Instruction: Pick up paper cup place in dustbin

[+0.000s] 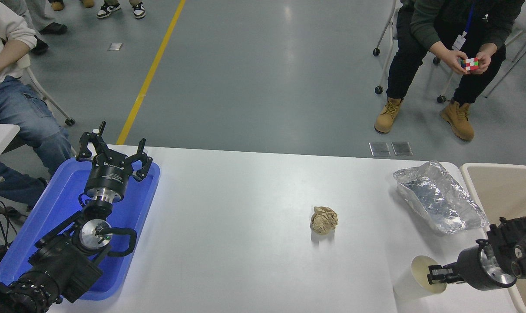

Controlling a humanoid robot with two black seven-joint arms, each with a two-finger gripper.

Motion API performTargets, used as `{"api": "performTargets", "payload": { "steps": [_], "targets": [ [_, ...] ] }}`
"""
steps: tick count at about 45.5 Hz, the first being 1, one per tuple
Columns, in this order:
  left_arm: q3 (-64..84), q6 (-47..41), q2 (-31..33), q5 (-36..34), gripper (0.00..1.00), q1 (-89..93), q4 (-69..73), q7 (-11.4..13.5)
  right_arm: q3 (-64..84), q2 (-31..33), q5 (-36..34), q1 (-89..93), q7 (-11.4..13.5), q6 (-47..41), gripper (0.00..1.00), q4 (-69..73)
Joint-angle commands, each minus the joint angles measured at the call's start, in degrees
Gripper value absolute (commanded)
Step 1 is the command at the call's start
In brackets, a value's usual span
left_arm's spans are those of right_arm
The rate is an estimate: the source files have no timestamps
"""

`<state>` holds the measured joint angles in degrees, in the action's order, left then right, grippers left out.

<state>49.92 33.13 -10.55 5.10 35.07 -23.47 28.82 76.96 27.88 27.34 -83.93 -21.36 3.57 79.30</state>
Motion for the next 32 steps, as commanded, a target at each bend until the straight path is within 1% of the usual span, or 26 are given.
{"api": "performTargets", "payload": {
  "steps": [1, 8, 16, 27, 32],
  "targets": [
    [0.0, 0.0, 0.0, 0.0, 1.0, 0.0, -0.1, -0.1, 1.1, 0.2, -0.1, -5.7, -1.4, 0.1, 0.0, 1.9],
    [0.0, 0.0, 0.0, 0.0, 1.0, 0.0, 0.0, -0.1, 2.1, 0.3, -0.2, -14.2, -1.4, -0.8, 0.0, 6.0],
    [0.0, 0.0, 0.0, 0.0, 1.0, 0.0, 0.0, 0.0, 2.8, 0.5, -0.3, -24.9, -1.4, -6.2, 0.0, 8.2],
    [0.0, 0.0, 0.0, 0.0, 1.0, 0.0, -0.1, 0.0, 2.8, 4.5, -1.1, -38.9, -1.3, -19.3, 0.0, 7.7],
    [0.0, 0.0, 0.0, 0.0, 1.0, 0.0, 0.0, 0.0, 3.0, 5.3, -0.9, -42.9, -1.2, -23.1, 0.0, 7.4]
  ]
}}
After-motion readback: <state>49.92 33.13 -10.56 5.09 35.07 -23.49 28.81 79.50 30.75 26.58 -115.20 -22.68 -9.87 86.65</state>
